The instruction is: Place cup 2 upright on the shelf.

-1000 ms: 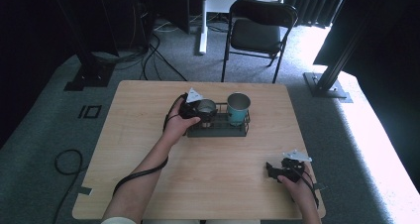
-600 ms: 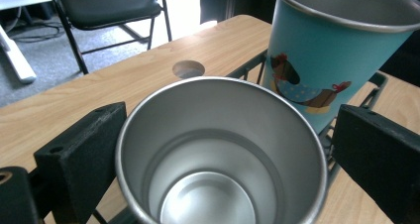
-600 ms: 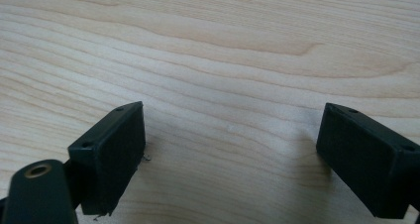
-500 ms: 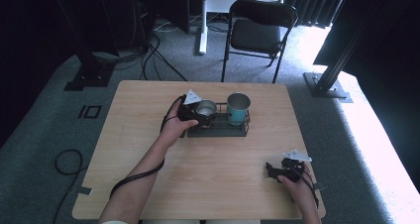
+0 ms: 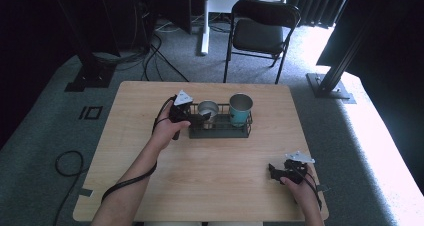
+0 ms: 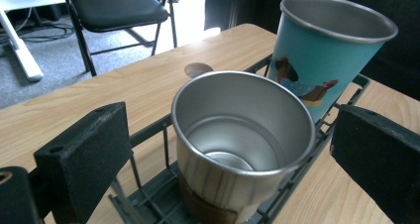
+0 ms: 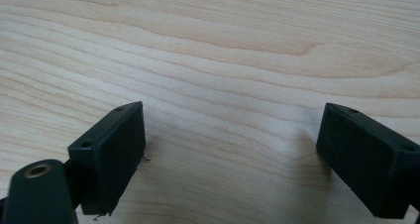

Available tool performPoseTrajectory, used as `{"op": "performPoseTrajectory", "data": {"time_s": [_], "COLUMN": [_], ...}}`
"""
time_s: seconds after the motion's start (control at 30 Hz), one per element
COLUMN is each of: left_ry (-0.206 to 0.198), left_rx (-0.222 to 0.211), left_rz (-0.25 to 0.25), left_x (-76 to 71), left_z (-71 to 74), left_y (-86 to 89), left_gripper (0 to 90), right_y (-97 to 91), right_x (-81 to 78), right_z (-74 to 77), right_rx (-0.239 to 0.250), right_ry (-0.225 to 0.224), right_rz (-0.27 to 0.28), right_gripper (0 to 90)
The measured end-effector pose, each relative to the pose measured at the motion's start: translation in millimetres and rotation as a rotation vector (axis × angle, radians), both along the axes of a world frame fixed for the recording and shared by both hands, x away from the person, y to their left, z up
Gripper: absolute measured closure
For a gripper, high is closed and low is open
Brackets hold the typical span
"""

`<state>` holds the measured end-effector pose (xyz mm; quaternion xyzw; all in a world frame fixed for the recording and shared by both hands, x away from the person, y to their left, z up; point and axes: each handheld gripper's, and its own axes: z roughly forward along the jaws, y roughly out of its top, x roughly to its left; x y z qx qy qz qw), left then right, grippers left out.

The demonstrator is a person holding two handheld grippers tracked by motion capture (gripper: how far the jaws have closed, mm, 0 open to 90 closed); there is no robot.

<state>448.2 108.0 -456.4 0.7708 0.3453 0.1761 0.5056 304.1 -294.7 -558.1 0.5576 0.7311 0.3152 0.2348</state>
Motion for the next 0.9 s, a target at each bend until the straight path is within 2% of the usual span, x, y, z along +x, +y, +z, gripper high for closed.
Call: {"op": "performPoseTrajectory", "data": {"time_s": [0.6,0.9], "left_ry": [0.009,0.025], "left_rx": [-0.007,-0.003], "left_rz": [0.083,0.115], "left_x": [-19.1,-28.0], "left_z": [-4.0,-12.6], "left_y": [49.0,67.4], "left_gripper": [3.0,3.0], "right_y": [0.0,0.0], "right_x": [0.1,0.0], "right_z": [0.0,0.0], "right_rx": [-0.001,0.000], "right_ry": [0.000,0.000], "right_rz": [0.000,0.000], "right_gripper": [11.1,11.1]}}
